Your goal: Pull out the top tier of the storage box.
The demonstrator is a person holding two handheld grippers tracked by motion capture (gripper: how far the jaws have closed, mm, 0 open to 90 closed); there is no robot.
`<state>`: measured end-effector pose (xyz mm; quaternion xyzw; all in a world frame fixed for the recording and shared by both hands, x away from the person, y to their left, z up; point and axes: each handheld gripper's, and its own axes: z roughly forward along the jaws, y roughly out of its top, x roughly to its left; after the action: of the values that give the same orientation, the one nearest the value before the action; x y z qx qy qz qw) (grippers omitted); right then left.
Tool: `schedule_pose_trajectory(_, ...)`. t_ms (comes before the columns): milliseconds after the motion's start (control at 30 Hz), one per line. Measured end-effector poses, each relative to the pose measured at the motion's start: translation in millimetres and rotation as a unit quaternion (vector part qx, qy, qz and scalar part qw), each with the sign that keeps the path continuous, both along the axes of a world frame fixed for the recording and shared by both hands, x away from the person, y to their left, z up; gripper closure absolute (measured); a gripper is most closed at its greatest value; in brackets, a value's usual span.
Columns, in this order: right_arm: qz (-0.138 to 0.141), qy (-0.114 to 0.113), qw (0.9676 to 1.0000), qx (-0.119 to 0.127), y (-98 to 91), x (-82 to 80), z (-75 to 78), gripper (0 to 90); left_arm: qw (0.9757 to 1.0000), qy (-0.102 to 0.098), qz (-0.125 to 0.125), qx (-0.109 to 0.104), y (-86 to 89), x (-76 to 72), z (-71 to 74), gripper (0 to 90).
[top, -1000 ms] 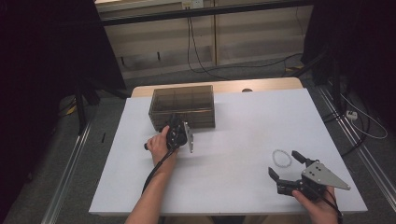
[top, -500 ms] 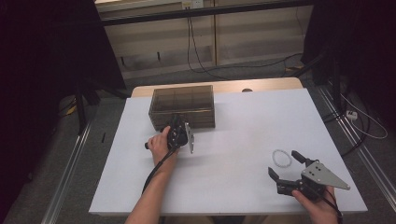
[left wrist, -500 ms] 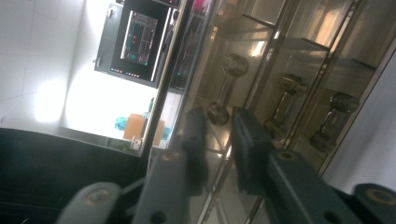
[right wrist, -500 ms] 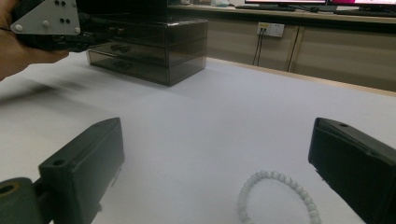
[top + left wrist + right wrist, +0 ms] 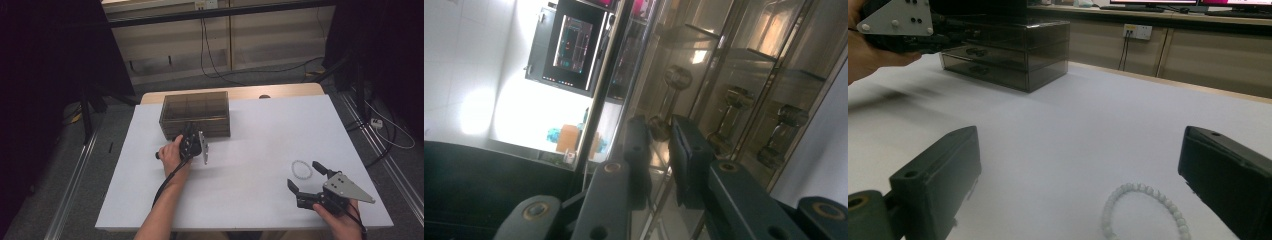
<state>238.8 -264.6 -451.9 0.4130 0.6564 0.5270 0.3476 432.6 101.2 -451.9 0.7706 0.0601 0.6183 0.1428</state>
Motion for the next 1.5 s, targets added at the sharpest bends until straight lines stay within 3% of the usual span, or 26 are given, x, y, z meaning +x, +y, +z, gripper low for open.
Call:
schedule_pose_trajectory(733,0.0,-0.001,1.0,0.001,-0.4,-0.2,0.3,2.8,0.9998,0.002,0.008,-0.019,-2.3,-6.6,2.9,81.2)
schedule_pose_trajectory(1200,0.002,-0.001,1.0,0.001,0.8,-0.4,0.2,2.8,0.9999,0.001,0.003,-0.011,-1.5,-16.8,5.0,81.3)
schedule_pose_trajectory(1500,0.004,-0.002,1.0,0.002,1.3,-0.5,0.3,2.8,0.9998,-0.002,-0.004,-0.017,0.9,-24.4,4.3,81.3)
